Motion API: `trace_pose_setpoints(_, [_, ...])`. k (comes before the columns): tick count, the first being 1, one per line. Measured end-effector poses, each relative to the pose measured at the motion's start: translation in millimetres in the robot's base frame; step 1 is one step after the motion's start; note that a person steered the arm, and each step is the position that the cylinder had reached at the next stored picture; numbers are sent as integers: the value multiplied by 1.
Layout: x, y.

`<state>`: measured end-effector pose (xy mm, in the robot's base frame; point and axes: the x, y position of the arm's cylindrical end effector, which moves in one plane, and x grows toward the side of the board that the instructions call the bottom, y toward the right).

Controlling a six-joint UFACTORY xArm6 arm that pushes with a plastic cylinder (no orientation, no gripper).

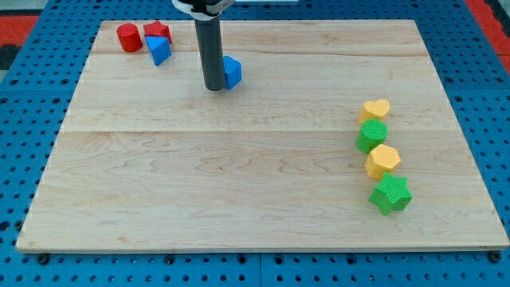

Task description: Push the blue cube closer to the red star

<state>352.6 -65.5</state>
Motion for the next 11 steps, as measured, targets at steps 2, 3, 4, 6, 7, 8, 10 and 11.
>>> trace_pose_setpoints(2, [-2, 24])
trace_pose_setpoints(3, [-9, 21])
trace_pose_setpoints(4, [9, 54])
trace_pose_setpoints(6, [-45, 13])
trace_pose_setpoints(7, [-57, -44])
trace_pose_setpoints(8, [-16, -12])
trace_pose_setpoints(10, [-51, 68])
trace_pose_setpoints(11, [-71, -10])
